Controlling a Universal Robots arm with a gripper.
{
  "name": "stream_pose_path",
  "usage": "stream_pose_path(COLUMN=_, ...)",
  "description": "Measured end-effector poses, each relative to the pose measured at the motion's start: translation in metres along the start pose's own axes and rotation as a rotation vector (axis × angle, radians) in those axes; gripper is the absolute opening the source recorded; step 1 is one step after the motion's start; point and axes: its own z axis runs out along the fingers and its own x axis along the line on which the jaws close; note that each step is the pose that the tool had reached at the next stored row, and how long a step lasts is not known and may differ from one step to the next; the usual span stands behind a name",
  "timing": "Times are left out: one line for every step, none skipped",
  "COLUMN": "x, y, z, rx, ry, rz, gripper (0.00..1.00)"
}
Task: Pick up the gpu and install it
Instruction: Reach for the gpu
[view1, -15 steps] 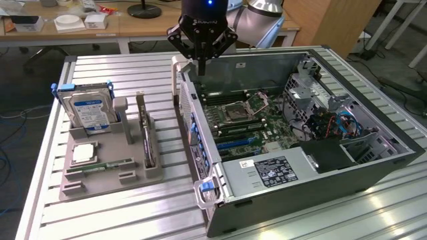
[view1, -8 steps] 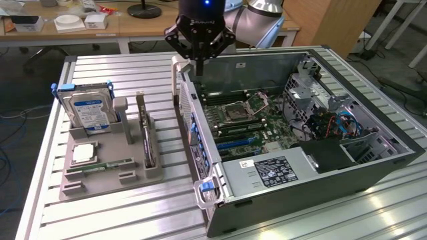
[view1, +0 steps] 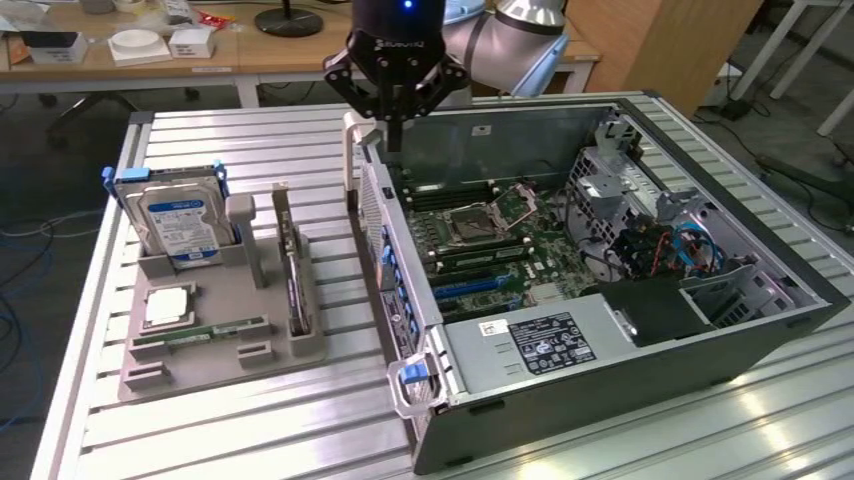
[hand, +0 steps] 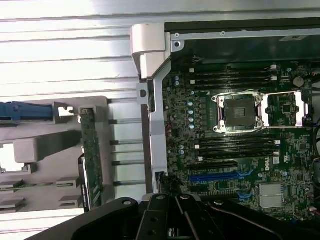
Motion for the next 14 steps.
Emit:
stream_pose_path(x=0.0006, y=-0.0001, z=0.0000, rx=0.0000, ry=0.0000, rz=0.000, gripper=0.10)
stream_pose_path(x=0.0012, y=-0.0001, z=0.0000, rx=0.0000, ry=0.0000, rz=0.000, gripper=0.10)
stream_pose_path(x=0.0018, y=-0.0001, z=0.0000, rx=0.0000, ry=0.0000, rz=0.000, gripper=0.10)
stream_pose_path(x=0.0023, y=-0.0002, z=-0.0001, rx=0.0001, ry=0.0000, rz=0.000, gripper=0.10)
stream_pose_path(x=0.0029, y=-0.0002, z=-0.0001, rx=0.0000, ry=0.0000, rz=0.000, gripper=0.10)
stream_pose_path(x=0.0035, y=-0.0003, z=-0.0001, rx=0.0000, ry=0.0000, rz=0.000, gripper=0.10)
stream_pose_path(x=0.0040, y=-0.0003, z=-0.0001, rx=0.0001, ry=0.0000, rz=0.000, gripper=0.10)
stream_pose_path(x=0.0046, y=-0.0004, z=-0.0001, rx=0.0000, ry=0.0000, rz=0.000, gripper=0.10)
stream_pose_path(x=0.0051, y=-0.0004, z=-0.0001, rx=-0.0001, ry=0.0000, rz=0.000, gripper=0.10)
stream_pose_path(x=0.0057, y=-0.0004, z=-0.0001, rx=0.0000, ry=0.0000, rz=0.000, gripper=0.10)
stream_pose_path(x=0.0063, y=-0.0005, z=-0.0002, rx=0.0001, ry=0.0000, rz=0.000, gripper=0.10)
stream_pose_path(x=0.0069, y=-0.0005, z=-0.0002, rx=0.0000, ry=0.0000, rz=0.000, gripper=0.10)
stream_pose_path(x=0.0074, y=-0.0006, z=-0.0002, rx=0.0000, ry=0.0000, rz=0.000, gripper=0.10)
stream_pose_path(x=0.0080, y=-0.0006, z=-0.0003, rx=0.0001, ry=0.0000, rz=0.000, gripper=0.10)
